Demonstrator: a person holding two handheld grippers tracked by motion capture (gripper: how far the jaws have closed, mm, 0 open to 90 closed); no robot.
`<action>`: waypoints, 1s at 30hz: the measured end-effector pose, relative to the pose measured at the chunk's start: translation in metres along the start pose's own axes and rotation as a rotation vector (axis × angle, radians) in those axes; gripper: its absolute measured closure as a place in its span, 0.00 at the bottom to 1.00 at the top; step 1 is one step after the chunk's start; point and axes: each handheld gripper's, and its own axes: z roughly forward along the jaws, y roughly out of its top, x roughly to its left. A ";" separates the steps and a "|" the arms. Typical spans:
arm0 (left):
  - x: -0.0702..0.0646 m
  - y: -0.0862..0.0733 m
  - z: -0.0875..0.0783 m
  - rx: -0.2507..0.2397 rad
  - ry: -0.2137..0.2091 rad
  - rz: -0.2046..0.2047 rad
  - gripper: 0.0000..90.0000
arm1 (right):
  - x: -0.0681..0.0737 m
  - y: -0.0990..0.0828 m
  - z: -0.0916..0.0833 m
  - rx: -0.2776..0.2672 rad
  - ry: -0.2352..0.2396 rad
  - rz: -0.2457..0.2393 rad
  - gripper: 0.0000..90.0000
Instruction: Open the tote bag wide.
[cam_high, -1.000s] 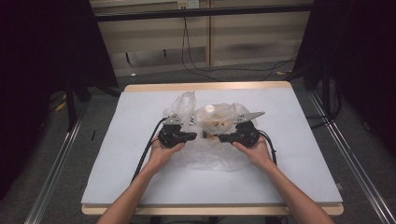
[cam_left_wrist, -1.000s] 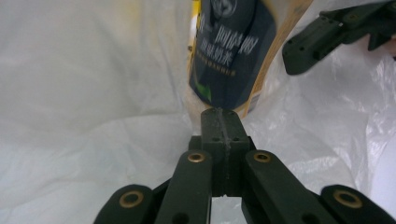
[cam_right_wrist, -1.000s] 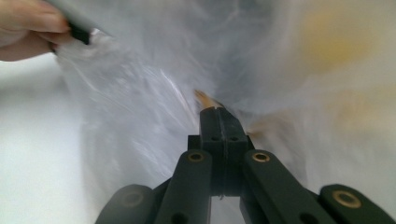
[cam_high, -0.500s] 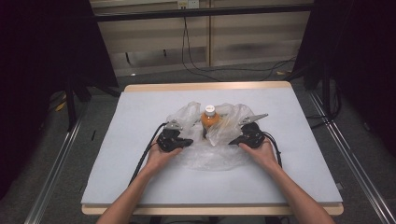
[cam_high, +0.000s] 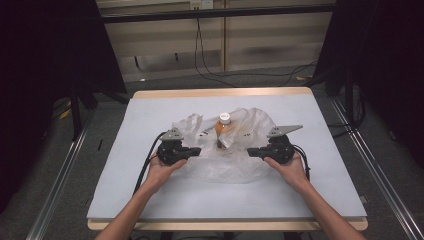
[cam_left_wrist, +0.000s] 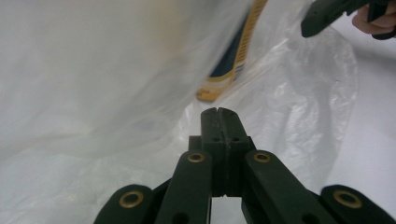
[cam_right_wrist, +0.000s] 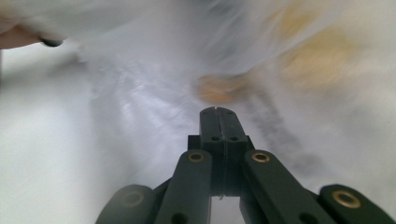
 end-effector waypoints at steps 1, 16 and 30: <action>-0.003 0.000 -0.003 -0.002 -0.002 0.009 1.00 | 0.003 -0.002 -0.005 -0.007 -0.001 -0.010 1.00; -0.014 0.030 -0.048 -0.173 0.013 0.051 1.00 | 0.008 0.019 -0.073 -0.193 -0.066 -0.016 1.00; 0.004 0.059 -0.012 -0.163 0.018 0.042 1.00 | 0.004 0.098 -0.045 -0.274 -0.028 -0.071 1.00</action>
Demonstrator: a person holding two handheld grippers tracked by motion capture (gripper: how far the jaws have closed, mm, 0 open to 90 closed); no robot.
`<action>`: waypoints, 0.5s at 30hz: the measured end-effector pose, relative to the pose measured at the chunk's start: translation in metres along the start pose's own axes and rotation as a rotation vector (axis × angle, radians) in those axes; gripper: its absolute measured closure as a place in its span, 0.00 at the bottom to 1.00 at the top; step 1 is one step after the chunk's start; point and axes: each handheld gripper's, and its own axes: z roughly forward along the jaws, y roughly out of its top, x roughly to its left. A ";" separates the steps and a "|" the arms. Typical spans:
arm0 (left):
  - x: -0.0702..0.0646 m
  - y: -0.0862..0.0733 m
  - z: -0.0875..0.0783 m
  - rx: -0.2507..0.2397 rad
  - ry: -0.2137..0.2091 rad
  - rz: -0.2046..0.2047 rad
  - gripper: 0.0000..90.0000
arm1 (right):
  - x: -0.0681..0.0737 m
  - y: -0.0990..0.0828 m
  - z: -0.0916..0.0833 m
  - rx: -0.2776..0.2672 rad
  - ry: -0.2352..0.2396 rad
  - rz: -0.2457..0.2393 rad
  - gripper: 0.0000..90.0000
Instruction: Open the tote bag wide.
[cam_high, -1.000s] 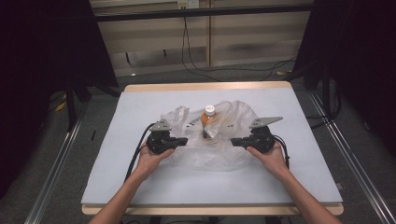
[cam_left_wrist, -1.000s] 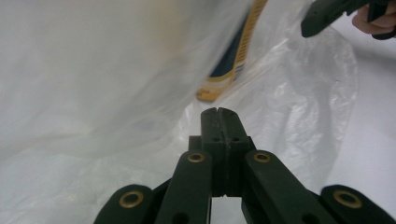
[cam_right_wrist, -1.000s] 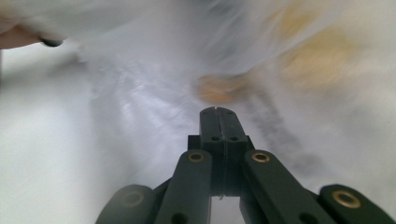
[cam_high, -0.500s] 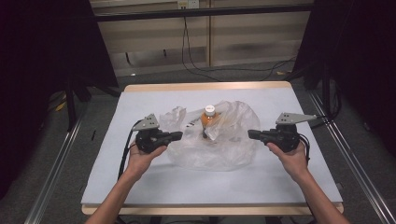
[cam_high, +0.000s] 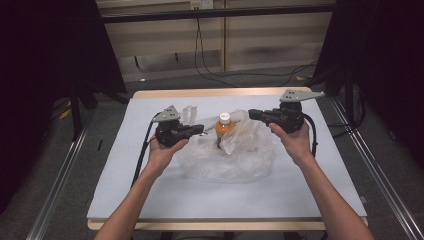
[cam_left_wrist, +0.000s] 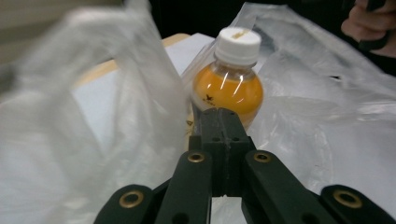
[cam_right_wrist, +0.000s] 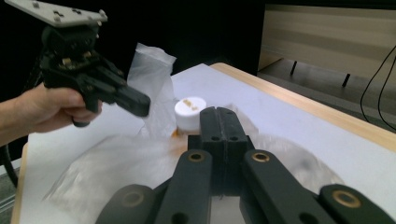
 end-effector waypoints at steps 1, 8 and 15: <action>0.000 -0.003 0.007 0.026 -0.002 0.001 1.00 | -0.001 0.001 0.004 0.001 0.013 0.002 1.00; 0.002 -0.026 0.029 0.115 -0.014 -0.009 1.00 | -0.010 -0.029 0.035 0.125 0.004 0.014 1.00; 0.014 -0.052 0.045 0.215 0.007 -0.040 1.00 | -0.034 -0.070 0.057 0.249 -0.029 0.064 1.00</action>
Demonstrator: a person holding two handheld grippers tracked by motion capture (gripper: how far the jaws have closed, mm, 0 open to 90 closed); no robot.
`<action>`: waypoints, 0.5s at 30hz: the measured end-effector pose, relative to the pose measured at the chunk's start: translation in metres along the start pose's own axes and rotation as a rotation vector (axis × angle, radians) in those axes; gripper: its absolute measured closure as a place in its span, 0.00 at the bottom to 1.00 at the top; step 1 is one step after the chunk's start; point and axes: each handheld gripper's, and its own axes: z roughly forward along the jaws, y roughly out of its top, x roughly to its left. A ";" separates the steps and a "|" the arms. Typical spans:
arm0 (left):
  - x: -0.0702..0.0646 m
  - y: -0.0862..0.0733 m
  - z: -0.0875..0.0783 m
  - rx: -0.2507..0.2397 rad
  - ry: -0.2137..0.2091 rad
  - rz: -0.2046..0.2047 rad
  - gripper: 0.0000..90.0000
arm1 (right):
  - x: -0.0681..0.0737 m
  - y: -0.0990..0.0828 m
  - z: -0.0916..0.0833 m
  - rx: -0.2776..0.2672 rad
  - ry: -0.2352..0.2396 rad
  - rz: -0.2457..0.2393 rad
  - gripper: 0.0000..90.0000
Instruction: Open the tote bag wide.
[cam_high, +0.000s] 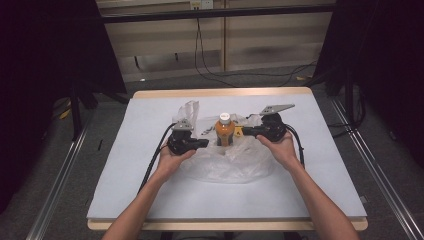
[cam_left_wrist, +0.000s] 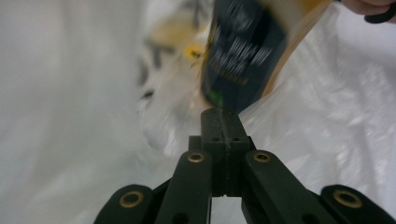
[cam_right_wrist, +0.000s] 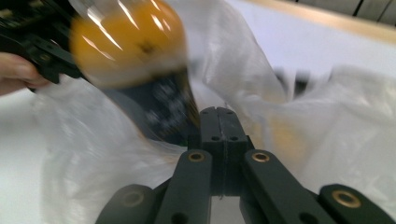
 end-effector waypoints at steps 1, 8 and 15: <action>0.002 -0.005 0.001 0.032 0.007 0.005 1.00 | -0.002 -0.004 0.004 0.016 -0.003 -0.003 1.00; 0.007 -0.018 0.003 0.093 0.018 0.016 1.00 | -0.021 -0.028 0.020 0.109 -0.060 0.025 1.00; 0.007 -0.025 -0.003 0.118 0.025 0.032 1.00 | -0.029 -0.043 0.018 0.140 -0.078 0.048 1.00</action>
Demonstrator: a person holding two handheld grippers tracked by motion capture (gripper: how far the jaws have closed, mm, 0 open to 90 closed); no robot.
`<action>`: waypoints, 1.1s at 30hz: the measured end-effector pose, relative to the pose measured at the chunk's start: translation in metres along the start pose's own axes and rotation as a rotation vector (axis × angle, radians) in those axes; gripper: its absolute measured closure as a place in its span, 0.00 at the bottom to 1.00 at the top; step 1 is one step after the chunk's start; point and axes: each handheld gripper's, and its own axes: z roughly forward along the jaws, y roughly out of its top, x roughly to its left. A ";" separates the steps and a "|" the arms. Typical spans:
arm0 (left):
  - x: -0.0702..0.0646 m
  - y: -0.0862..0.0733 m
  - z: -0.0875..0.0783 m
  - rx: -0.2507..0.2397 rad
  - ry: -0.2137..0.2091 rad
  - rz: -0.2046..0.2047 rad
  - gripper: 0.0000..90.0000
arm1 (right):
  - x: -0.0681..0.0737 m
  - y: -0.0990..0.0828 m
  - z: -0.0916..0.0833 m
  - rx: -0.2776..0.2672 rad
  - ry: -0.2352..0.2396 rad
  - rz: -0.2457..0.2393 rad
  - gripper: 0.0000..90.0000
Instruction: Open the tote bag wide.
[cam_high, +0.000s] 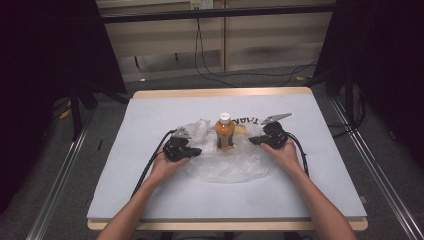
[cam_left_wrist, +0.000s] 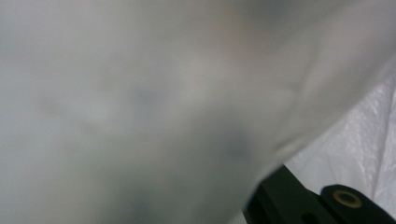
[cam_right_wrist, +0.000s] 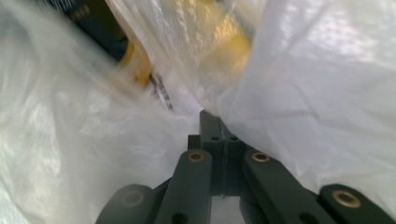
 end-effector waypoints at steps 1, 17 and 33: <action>0.001 -0.001 -0.003 0.011 -0.005 0.001 1.00 | -0.001 -0.002 -0.002 -0.005 0.000 0.006 1.00; 0.008 -0.023 -0.026 0.002 -0.005 -0.015 1.00 | -0.013 -0.011 -0.014 -0.020 -0.053 0.017 1.00; -0.022 -0.011 -0.049 -0.069 -0.023 0.037 1.00 | -0.001 -0.001 -0.041 -0.092 -0.028 -0.004 1.00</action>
